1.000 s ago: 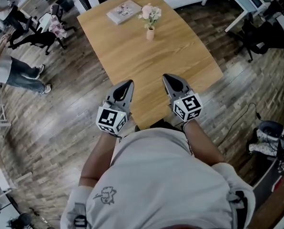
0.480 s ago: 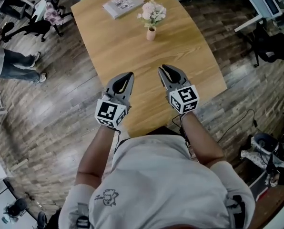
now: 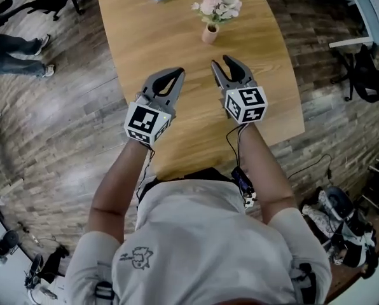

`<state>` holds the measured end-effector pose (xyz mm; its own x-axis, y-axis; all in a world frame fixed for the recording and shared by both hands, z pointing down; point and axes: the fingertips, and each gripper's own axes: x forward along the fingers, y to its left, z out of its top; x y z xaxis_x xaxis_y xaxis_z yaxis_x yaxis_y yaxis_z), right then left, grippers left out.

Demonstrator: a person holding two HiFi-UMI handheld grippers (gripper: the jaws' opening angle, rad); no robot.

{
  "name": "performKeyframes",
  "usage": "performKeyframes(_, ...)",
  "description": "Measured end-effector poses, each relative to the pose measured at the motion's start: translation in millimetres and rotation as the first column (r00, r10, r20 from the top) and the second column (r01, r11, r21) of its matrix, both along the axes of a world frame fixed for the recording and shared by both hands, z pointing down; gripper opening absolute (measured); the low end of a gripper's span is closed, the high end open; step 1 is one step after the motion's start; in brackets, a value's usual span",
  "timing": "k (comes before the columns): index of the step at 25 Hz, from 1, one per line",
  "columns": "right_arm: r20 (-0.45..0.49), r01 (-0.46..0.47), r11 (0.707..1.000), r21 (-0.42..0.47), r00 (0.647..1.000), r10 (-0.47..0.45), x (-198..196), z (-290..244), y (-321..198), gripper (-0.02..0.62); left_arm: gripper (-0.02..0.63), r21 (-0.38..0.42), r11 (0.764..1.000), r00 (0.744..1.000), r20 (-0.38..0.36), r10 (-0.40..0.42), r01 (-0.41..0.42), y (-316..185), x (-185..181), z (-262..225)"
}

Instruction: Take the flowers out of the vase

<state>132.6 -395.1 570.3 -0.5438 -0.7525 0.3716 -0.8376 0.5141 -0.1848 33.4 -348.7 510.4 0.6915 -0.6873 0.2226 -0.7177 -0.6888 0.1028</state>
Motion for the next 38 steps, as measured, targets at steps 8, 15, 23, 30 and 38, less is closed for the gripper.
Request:
performKeyframes(8, -0.032, -0.027, 0.999, -0.021, 0.999, 0.027, 8.8, 40.3, -68.5, 0.193, 0.005, -0.02, 1.0, 1.0, 0.01, -0.008, 0.009, -46.3, 13.7, 31.2)
performKeyframes(15, -0.038, -0.025, 0.998, -0.054, 0.999, 0.023, 7.2, 73.3, -112.7, 0.199, 0.005, -0.042, 0.999, 0.999, 0.032, -0.031, 0.032, -73.6, 21.3, 54.0)
performKeyframes(23, -0.047, -0.006, 0.999, -0.052, 0.999, 0.003, -2.0, 84.2, -144.6, 0.202, 0.005, -0.072, 0.997, 0.999, 0.035, -0.038, 0.041, -83.7, 19.9, 66.2)
performKeyframes(30, -0.046, 0.012, 0.999, -0.03, 0.999, -0.013, -8.0, 88.4, -155.2, 0.123, 0.005, -0.079, 0.995, 0.998, 0.034, -0.052, 0.055, -87.7, 15.6, 70.5)
performKeyframes(38, -0.042, 0.025, 1.0, 0.001, 0.999, -0.025, -1.5, 74.4, -148.9, 0.059, 0.005, -0.079, 0.994, 0.997, 0.019, -0.072, 0.073, -82.0, 19.0, 62.8)
